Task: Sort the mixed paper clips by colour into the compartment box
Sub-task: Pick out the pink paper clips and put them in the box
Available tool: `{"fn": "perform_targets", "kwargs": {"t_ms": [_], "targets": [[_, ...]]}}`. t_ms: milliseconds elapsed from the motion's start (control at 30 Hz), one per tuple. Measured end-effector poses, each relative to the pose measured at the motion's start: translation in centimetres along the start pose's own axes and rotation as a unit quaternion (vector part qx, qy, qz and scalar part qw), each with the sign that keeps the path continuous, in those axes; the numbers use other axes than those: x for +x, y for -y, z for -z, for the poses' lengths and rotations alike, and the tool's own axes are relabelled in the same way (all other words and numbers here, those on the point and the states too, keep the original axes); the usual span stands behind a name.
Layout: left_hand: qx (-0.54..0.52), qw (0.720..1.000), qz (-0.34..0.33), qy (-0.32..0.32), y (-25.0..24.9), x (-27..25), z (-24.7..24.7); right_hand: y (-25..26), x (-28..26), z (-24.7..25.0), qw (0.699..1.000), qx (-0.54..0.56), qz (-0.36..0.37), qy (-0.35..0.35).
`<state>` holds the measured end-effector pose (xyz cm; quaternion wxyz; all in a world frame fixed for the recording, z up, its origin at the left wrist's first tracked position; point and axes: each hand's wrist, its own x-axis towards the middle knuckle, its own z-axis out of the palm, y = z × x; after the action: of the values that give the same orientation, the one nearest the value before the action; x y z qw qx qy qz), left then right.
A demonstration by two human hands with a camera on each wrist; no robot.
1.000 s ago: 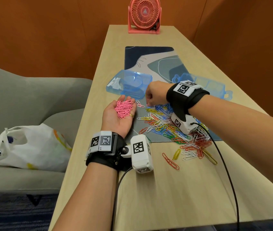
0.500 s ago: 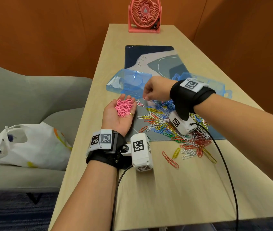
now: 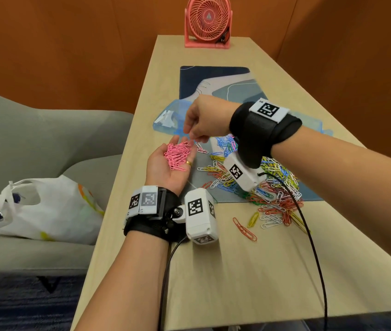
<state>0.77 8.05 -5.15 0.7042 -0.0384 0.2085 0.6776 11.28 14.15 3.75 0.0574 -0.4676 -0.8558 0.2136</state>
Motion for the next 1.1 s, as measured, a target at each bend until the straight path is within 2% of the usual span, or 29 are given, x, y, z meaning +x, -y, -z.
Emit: {"fn": "perform_targets", "kwargs": {"t_ms": [133,300,500,700,1033,1100], "targets": [[0.006,1.000,-0.009,-0.010,-0.5,-0.2,-0.1,-1.7,1.1,-1.1,0.995,-0.079,-0.049,0.017],[0.010,1.000,-0.005,-0.012,-0.6,-0.1,0.0,-2.5,2.0,-2.2,0.984,-0.171,-0.040,0.037],[0.015,1.000,-0.006,-0.019,-0.4,0.0,-0.1,-3.1,2.2,-2.1,0.969,-0.234,-0.065,0.046],[0.010,1.000,-0.005,-0.019,-0.4,-0.1,0.0,-2.9,2.1,-2.0,0.973,-0.223,-0.044,0.031],[0.024,0.999,-0.003,-0.021,-0.3,-0.1,-0.1,-3.1,1.7,-2.0,0.962,-0.251,-0.053,0.095],[0.023,0.999,-0.003,-0.021,-0.3,-0.1,-0.1,-3.1,1.8,-1.9,0.966,-0.238,-0.057,0.088]]}}
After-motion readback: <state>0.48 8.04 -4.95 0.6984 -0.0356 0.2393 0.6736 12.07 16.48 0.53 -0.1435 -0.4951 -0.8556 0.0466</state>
